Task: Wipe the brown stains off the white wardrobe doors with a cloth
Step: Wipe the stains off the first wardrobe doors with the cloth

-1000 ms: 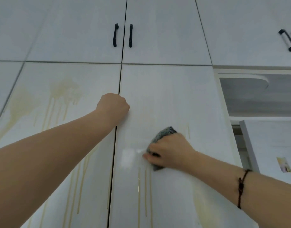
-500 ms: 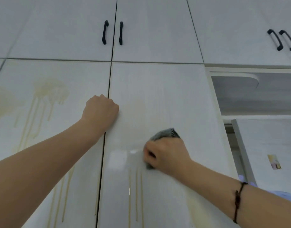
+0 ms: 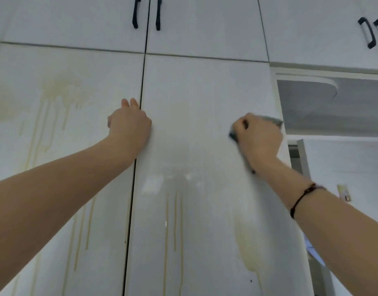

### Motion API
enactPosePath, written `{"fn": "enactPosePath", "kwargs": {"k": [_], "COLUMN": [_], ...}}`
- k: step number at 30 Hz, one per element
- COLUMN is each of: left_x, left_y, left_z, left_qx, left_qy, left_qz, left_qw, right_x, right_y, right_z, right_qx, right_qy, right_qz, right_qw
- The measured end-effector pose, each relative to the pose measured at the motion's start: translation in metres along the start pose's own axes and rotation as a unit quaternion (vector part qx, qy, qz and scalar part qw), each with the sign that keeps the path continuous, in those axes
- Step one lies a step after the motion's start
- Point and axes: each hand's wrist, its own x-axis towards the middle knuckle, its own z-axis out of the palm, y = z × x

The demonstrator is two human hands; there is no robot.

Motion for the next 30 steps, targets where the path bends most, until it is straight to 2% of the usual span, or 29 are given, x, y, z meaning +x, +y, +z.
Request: {"fn": "enactPosePath", "kwargs": {"k": [2, 4, 6, 8, 10, 12, 14, 16, 19, 20, 22, 24, 25, 26, 28, 30], "left_x": [0.002, 0.006, 0.008, 0.01, 0.009, 0.006, 0.004, 0.0, -0.01, -0.015, -0.022, -0.029, -0.033, -0.037, -0.047, -0.053], "left_y": [0.003, 0.005, 0.008, 0.008, 0.005, 0.002, -0.001, -0.003, -0.006, -0.007, -0.008, -0.009, -0.011, -0.013, -0.018, -0.026], "left_z": [-0.002, -0.003, -0.003, -0.003, -0.002, -0.001, 0.005, 0.016, 0.027, 0.027, 0.024, 0.021, 0.022, 0.022, 0.027, 0.037], "left_qx": [-0.009, -0.015, -0.02, -0.017, -0.032, -0.055, -0.078, -0.099, -0.096, -0.093, -0.081, -0.067, -0.062, -0.058, -0.053, -0.074], "left_qy": [-0.007, -0.028, -0.03, -0.024, -0.024, -0.012, 0.012, 0.022, 0.037, 0.035, 0.028, 0.018, 0.011, 0.006, -0.005, 0.002], "left_qz": [-0.017, -0.031, -0.033, -0.038, -0.042, -0.049, -0.045, -0.034, -0.012, -0.007, 0.006, 0.018, 0.027, 0.035, 0.058, 0.08], "left_qw": [1.0, 0.999, 0.999, 0.999, 0.998, 0.997, 0.996, 0.994, 0.995, 0.995, 0.996, 0.997, 0.998, 0.998, 0.997, 0.994], "right_x": [-0.051, -0.094, -0.09, -0.052, -0.003, 0.035, 0.048, 0.043, 0.007, -0.014, -0.068, -0.092, -0.083, -0.063, -0.012, 0.023], "right_y": [-0.016, -0.022, -0.008, 0.008, 0.022, 0.029, 0.018, -0.007, -0.05, -0.066, -0.091, -0.094, -0.089, -0.084, -0.078, -0.078], "right_z": [-0.006, -0.013, -0.017, -0.015, -0.008, 0.0, 0.011, 0.012, 0.011, 0.01, 0.003, 0.001, 0.0, 0.001, 0.002, 0.008], "right_qx": [0.03, 0.07, 0.077, 0.053, 0.036, 0.01, -0.018, -0.022, -0.076, -0.063, 0.042, 0.097, 0.11, 0.11, 0.082, 0.059], "right_qy": [-0.042, -0.095, -0.127, -0.108, -0.065, -0.025, 0.004, 0.017, -0.013, -0.049, -0.115, -0.105, -0.103, -0.092, -0.061, -0.027], "right_qz": [-0.119, -0.263, -0.349, -0.322, -0.171, -0.024, 0.031, 0.042, -0.11, -0.163, -0.256, -0.359, -0.374, -0.338, -0.17, -0.044], "right_qw": [0.992, 0.957, 0.925, 0.939, 0.982, 0.999, 0.999, 0.999, 0.991, 0.983, 0.959, 0.923, 0.915, 0.93, 0.98, 0.997]}}
